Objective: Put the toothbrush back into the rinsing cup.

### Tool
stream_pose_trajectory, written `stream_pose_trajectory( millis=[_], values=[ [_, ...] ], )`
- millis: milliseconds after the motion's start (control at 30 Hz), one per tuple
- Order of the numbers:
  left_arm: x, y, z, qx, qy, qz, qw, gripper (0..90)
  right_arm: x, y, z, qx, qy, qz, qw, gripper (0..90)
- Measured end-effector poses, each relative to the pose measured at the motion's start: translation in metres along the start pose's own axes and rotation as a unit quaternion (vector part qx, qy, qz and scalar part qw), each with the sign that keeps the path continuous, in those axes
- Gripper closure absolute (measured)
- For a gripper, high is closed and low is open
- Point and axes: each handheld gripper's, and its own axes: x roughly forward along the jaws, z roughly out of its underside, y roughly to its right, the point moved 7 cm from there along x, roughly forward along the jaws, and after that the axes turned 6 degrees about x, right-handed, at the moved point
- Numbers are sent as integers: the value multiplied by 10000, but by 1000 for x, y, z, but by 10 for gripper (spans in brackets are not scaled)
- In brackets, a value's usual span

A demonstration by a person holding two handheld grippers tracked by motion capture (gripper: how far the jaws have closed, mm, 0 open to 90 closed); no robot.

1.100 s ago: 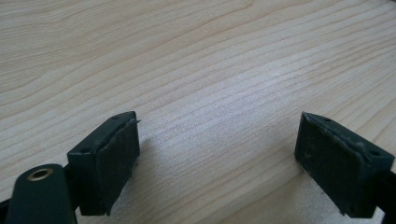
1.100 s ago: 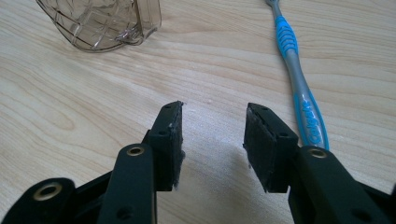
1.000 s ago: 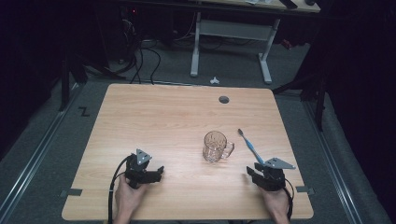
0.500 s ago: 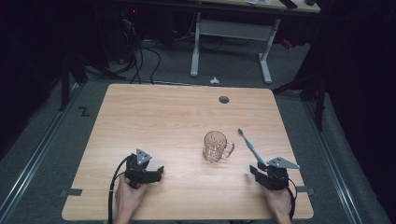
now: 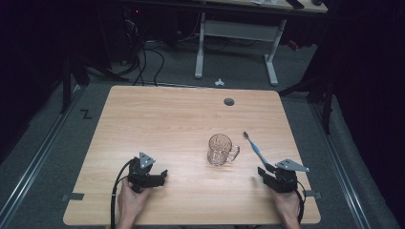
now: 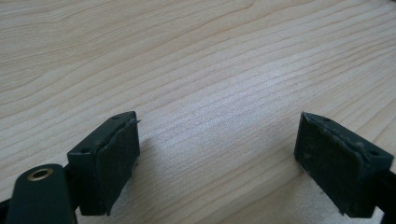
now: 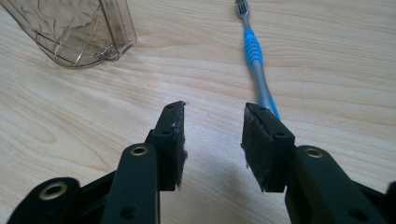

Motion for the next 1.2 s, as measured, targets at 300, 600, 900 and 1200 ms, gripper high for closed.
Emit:
stream_pose_trajectory(
  millis=[300,600,900,1200],
  values=[
    [0,0,0,0,1,-2,10000,145,-1,1,-5,32,33,24,10000,580],
    [0,0,0,-1,1,-1,10000,145,-1,3,-12,84,82,-17,9999,582],
    [0,0,0,-1,-3,-4,10000,146,-1,5,-17,17,45,69,10000,577],
    [0,0,0,-2,1,-6,10000,146,-2,12,-25,-8,64,160,9999,576]
  ],
)
